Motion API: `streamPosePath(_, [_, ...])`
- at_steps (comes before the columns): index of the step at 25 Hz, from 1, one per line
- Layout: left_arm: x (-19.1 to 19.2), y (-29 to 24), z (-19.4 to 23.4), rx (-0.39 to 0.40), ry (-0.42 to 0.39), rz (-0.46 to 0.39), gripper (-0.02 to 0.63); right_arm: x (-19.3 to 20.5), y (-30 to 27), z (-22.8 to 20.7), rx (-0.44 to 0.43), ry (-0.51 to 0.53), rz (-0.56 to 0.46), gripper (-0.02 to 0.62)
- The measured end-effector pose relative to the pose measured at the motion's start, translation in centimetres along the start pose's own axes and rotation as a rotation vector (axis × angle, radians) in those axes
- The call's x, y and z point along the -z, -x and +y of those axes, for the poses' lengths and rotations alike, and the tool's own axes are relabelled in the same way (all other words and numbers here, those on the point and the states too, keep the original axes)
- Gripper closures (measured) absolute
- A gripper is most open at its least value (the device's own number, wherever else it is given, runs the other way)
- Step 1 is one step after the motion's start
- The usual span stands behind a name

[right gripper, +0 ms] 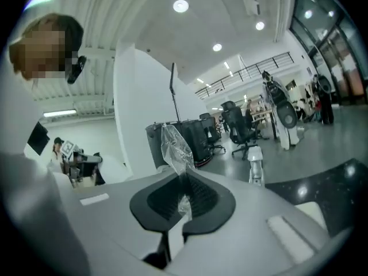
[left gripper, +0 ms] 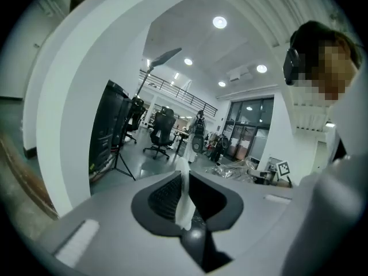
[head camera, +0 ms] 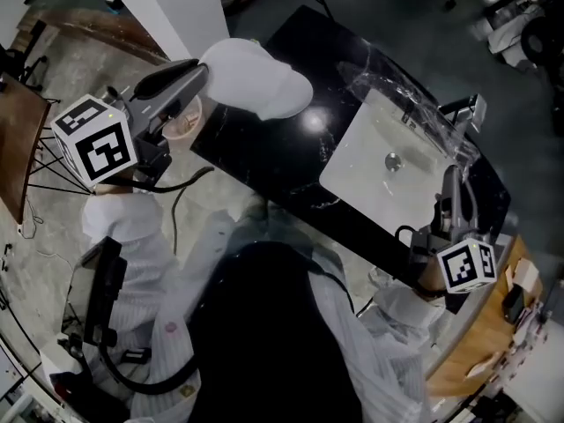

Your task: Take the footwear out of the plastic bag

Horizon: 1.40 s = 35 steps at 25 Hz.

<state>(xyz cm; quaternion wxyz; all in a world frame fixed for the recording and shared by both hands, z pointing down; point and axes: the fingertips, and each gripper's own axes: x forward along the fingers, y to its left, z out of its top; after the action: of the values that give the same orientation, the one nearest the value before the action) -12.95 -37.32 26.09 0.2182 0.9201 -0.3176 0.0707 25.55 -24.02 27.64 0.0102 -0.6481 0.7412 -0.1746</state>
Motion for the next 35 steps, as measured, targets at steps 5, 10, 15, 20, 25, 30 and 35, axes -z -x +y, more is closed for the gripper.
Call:
streamPosePath(5, [-1.0,-1.2,-2.0,-0.099,-0.035,-0.077,0.566,-0.2,-3.0,4.0,0.078,0.121,-0.067,0.581])
streamPosePath(10, [-0.8,-1.6,-2.9,-0.111,-0.045,-0.093,0.568,0.9,-4.3,7.2,0.017,0.051,-0.082,0.583])
streamPosePath(15, [-0.7,-1.6,-3.2,-0.131,-0.06,-0.102,0.568,1.8,-5.0,8.7,-0.033,0.025,-0.062,0.583])
streamPosePath(20, [-0.4,-1.8,-3.3,-0.131,-0.059,-0.095,0.568,2.1,-5.1,9.1,-0.025,0.063,-0.053,0.583])
streamPosePath(25, [-0.3,-1.7,-3.2,-0.132,-0.058,-0.091,0.568,2.1,-5.2,9.6,-0.029,0.071,-0.044,0.583])
streamPosePath(30, [-0.1,-1.5,-3.0,-0.137,-0.05,-0.089,0.568,2.0,-5.1,9.7,-0.031,0.077,-0.044,0.583])
streamPosePath(35, [0.1,-1.5,-3.0,-0.135,-0.053,-0.085,0.568,2.0,-5.1,9.8,-0.026,0.086,-0.043,0.583])
